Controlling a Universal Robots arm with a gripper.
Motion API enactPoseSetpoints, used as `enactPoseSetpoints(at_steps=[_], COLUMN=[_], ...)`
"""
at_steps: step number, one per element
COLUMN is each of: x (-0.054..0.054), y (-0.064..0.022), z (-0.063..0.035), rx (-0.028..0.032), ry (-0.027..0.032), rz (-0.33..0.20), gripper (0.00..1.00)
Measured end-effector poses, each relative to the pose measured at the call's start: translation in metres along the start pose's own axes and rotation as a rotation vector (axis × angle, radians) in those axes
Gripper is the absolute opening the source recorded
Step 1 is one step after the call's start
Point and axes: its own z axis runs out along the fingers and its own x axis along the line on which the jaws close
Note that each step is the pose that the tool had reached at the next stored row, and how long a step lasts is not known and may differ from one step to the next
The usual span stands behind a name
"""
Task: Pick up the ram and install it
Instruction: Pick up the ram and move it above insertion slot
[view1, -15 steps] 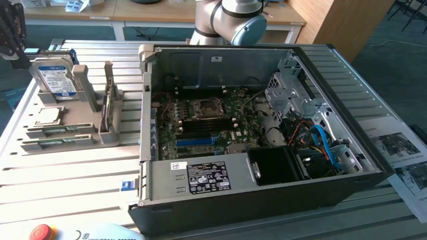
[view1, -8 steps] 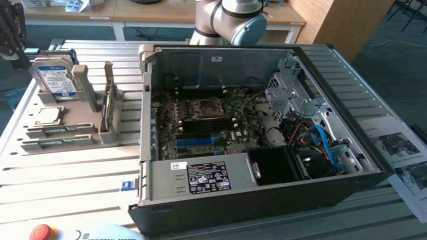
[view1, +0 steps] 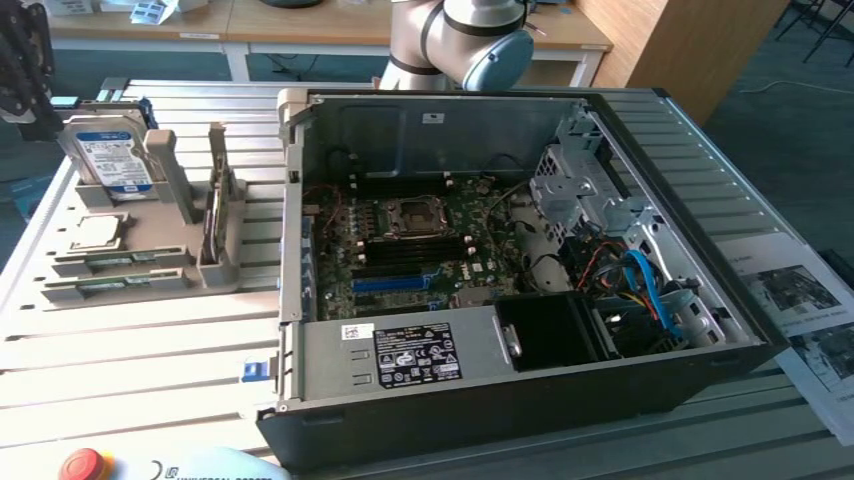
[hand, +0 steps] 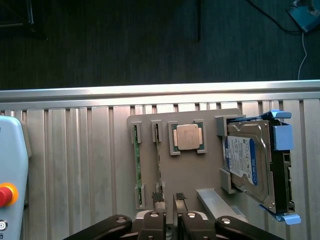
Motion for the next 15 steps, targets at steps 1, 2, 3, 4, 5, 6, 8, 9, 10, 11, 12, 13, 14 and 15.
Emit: enactPoseSetpoints(at_steps=[1, 2, 3, 4, 5, 6, 8, 9, 10, 11, 12, 13, 14, 15], x=[0.0, 0.0, 0.0, 0.0, 0.0, 0.0, 0.0, 0.0, 0.0, 0.0, 0.0, 0.0, 0.0, 0.0], y=[0.0, 0.0, 0.0, 0.0, 0.0, 0.0, 0.0, 0.0, -0.0001, -0.0001, -0.0002, -0.0002, -0.0002, -0.0003], z=[0.0, 0.0, 0.0, 0.0, 0.0, 0.0, 0.0, 0.0, 0.0001, 0.0001, 0.0, 0.0, 0.0, 0.0], rx=[0.0, 0.0, 0.0, 0.0, 0.0, 0.0, 0.0, 0.0001, 0.0002, 0.0001, 0.0, -0.0001, -0.0001, -0.0001], ry=[0.0, 0.0, 0.0, 0.0, 0.0, 0.0, 0.0, 0.0, -0.0001, 0.0, 0.0002, 0.0003, 0.0003, 0.0003], rz=[0.0, 0.0, 0.0, 0.0, 0.0, 0.0, 0.0, -0.001, -0.002, -0.005, -0.007, -0.007, -0.007, -0.007], gripper=[0.23, 0.23, 0.23, 0.3, 0.3, 0.3, 0.3, 0.3, 0.3, 0.3, 0.3, 0.3, 0.3, 0.3])
